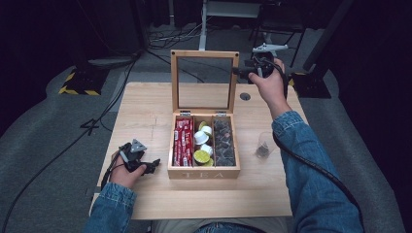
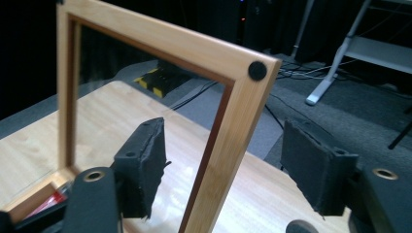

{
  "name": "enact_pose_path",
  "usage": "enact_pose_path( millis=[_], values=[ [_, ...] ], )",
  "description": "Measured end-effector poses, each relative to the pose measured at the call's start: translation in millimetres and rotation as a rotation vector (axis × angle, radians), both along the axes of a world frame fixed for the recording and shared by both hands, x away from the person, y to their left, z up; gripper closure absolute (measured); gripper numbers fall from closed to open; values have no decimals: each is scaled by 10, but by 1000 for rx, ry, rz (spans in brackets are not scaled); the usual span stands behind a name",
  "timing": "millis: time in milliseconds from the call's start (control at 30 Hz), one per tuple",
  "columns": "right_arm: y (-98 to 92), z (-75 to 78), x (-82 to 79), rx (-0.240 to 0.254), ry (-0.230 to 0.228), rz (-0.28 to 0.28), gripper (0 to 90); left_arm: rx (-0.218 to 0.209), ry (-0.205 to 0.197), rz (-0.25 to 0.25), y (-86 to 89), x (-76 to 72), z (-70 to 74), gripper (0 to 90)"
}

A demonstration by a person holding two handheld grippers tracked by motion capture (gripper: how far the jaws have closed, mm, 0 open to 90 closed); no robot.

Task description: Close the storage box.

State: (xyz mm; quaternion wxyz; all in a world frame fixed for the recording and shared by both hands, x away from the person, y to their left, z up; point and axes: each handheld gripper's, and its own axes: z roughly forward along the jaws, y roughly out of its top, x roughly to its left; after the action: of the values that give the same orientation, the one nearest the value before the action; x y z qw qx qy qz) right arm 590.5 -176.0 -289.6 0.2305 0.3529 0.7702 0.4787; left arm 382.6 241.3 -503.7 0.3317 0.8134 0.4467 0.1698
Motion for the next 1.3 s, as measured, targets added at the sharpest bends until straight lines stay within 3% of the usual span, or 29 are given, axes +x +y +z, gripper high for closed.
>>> enact_pose_path(
  millis=[400,667,767,1067,1167,1300],
  values=[
    [136,-104,223,33,23,-45,356,-2,0,3,-2,-1,-1,161],
    [239,-120,293,47,28,-42,420,1,0,0,1,0,0,162],
    [242,-133,311,44,31,-59,506,-1,0,1,-1,0,-1,162],
    [175,-97,267,73,38,-55,569,4,-1,-1,2,1,1,162],
    [176,-61,195,45,17,-46,575,-1,0,2,-1,-1,-1,162],
    [154,-33,138,43,12,-32,587,-2,1,2,-2,-2,-1,162]
  ],
)
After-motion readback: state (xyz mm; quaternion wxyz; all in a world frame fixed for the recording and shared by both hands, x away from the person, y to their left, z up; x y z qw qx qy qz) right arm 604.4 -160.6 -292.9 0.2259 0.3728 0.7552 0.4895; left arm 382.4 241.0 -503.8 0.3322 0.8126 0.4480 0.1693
